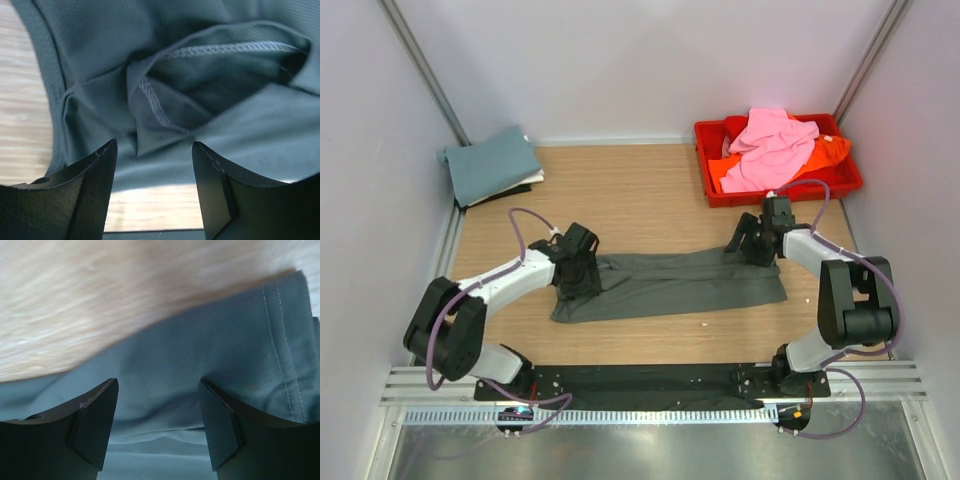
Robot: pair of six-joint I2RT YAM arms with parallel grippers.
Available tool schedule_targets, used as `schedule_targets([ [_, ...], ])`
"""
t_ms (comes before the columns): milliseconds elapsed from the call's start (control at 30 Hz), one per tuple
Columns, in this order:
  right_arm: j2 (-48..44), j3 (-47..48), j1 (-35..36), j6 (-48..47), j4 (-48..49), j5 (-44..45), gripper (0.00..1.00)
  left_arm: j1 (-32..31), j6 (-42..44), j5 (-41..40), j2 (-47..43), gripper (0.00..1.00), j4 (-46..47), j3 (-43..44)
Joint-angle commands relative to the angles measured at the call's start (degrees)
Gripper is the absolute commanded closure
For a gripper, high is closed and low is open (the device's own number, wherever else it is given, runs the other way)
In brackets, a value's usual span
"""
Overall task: Fold and stack the t-shirts
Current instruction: Fold the tshirt
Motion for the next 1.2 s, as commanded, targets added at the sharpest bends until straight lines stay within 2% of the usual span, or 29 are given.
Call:
schedule_targets([
  [0,3.40,-0.55,0.93,-0.33,-0.60,1.31,0.28,-0.07,-1.92,-0.81,3.22,0.38,6.27,-0.16],
  [100,5.08,-1.17,1.98,0.02,-2.10,1.66,0.28,0.72,-1.05,-1.07,7.96,0.39,8.38,0.80],
  [167,5.17,-2.31,3.81,0.81,-2.62,1.83,0.28,3.34,0.80,0.15,11.91,0.48,9.53,2.81],
  [233,4.30,-3.89,5.75,2.30,-3.06,1.49,0.28,5.64,2.38,1.38,16.12,0.49,9.88,5.01],
  [333,2.81,-6.87,10.41,5.10,-3.24,0.17,0.28,9.42,4.66,1.82,22.36,0.48,7.87,12.91],
  [400,-0.09,-9.76,14.96,7.39,-2.72,-1.76,0.28,11.18,4.93,2.44,29.57,0.48,5.59,21.34],
  [433,-1.49,-10.74,16.64,10.54,-2.28,-2.12,0.28,11.53,5.02,3.05,32.12,0.47,4.79,28.33],
  [500,-5.10,-13.37,22.60,14.24,-0.61,-3.35,0.26,11.97,5.20,3.49,40.90,0.47,1.12,37.06],
  [533,-6.24,-14.00,24.99,18.87,-0.17,-3.35,0.26,11.97,5.55,3.58,43.89,0.47,-0.65,47.46],
  [567,-8.51,-14.70,27.19,21.44,1.40,-3.87,0.25,12.06,6.42,3.59,51.40,0.46,-2.84,53.65],
  [600,-9.58,-15.40,29.30,23.64,2.29,-3.79,0.25,12.06,6.78,3.41,55.22,0.46,-8.78,60.50],
  [633,-10.46,-15.32,35.06,26.62,2.99,-3.53,0.25,12.15,7.22,3.32,59.78,0.46,-11.97,75.27],
  [667,-12.12,-15.06,37.90,31.09,4.74,-3.35,0.25,12.15,8.44,4.89,63.92,0.46,-17.92,83.60],
  [700,-12.49,-13.32,41.15,33.05,5.37,-3.00,0.23,12.15,8.89,5.16,72.57,0.46,-20.50,92.12],
  [733,-12.67,-11.82,45.71,34.11,5.63,-3.00,0.22,12.15,9.07,8.73,75.97,0.46,-21.92,106.65],
  [767,-12.58,-9.89,47.49,34.39,4.42,-2.82,0.21,12.15,9.15,13.03,78.26,0.46,-22.02,111.24],
  [800,-12.58,-5.52,48.64,34.04,2.58,-1.08,0.20,12.15,8.29,15.69,78.55,0.45,-18.63,112.85],
  [833,-12.93,-3.30,50.74,33.69,-1.09,-0.20,0.19,12.06,7.93,18.59,76.64,0.43,-14.77,107.91],
  [900,-15.03,1.61,52.16,32.28,-2.88,0.69,0.16,11.54,8.62,24.04,70.41,0.32,-1.45,98.85],
  [933,-15.56,2.95,52.52,31.58,-4.19,0.08,0.15,10.49,10.11,24.24,65.07,0.26,1.33,93.67],
  [967,-16.00,4.09,52.70,31.05,-4.47,-0.88,0.14,9.96,11.78,24.07,63.19,0.01,2.66,93.10],
  [1000,-16.44,6.19,52.70,29.13,-4.47,-1.59,0.12,9.34,14.84,23.98,61.86,0.00,2.33,93.52],
  [1067,-16.19,10.92,52.61,24.75,-8.49,-0.29,0.09,8.81,15.66,24.41,57.65,0.00,0.93,95.11],
  [1167,-14.34,16.22,52.26,20.52,-17.46,7.95,0.08,9.69,15.13,19.94,50.62,0.00,-2.93,94.15],
])
